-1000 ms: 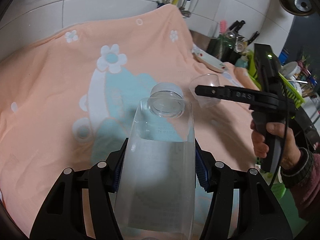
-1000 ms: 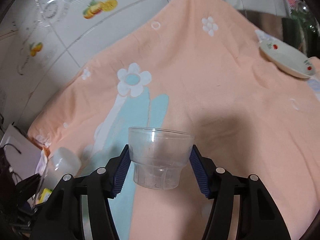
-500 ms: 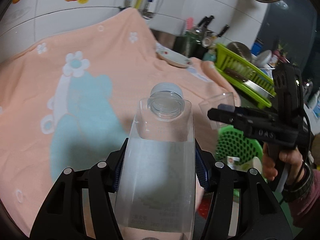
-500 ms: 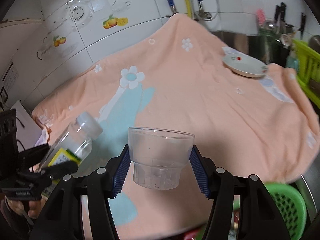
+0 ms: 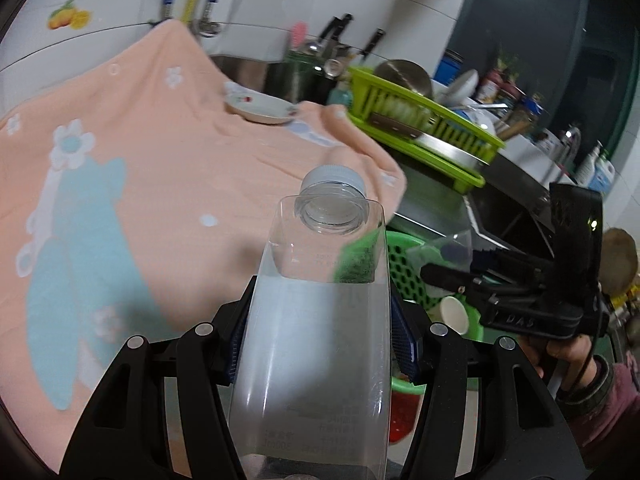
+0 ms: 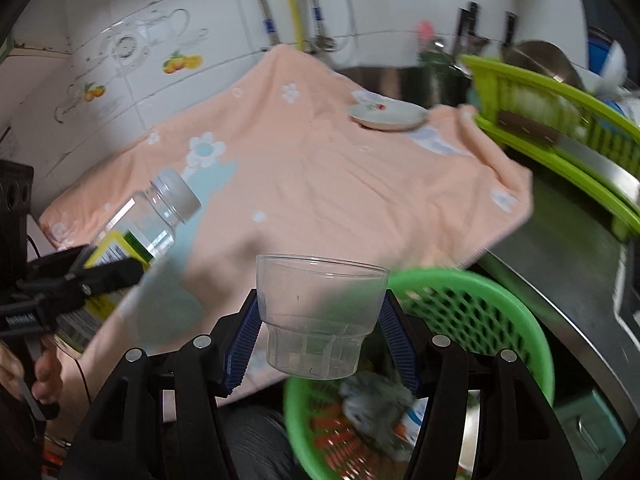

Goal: Collect trash
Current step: 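Carry the clear bottle and clear cup over the green basket with both grippers, then open the left gripper to drop the bottle while the right gripper releases the cup into the basket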

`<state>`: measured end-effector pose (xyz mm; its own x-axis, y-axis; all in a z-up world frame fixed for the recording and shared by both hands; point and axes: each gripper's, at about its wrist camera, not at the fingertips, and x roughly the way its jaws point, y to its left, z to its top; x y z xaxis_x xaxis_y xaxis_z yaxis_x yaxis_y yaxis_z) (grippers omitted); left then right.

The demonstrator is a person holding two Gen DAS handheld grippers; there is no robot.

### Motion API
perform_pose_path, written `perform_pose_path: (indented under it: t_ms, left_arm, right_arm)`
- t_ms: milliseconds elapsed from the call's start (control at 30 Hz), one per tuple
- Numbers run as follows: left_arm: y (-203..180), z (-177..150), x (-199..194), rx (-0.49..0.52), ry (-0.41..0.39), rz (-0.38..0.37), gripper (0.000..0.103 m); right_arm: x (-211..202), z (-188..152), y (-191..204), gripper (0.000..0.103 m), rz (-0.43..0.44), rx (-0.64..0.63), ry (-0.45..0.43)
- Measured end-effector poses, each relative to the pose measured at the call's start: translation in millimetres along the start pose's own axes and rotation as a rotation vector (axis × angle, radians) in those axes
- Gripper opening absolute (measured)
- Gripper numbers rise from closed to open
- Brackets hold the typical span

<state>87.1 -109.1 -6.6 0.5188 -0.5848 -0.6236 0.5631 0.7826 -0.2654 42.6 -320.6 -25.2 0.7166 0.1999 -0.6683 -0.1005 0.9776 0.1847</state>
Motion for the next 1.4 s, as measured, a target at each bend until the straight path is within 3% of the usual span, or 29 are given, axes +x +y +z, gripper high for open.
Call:
perform_pose_path:
  t_ms: [500,1400]
  left_arm:
    - [-52.7,0.8,36.8,0.052,0.054,-0.088,0.057]
    - [-87.3,5.9,73.2,0.071,0.100,-0.142,0.058]
  right_arm:
    - [-25.7,-52.6,-53.0,0.057,-0.100,0.114,0.015]
    - [-37.2,-65.7,-67.6,0.058,-0.134,0.141,-0.007]
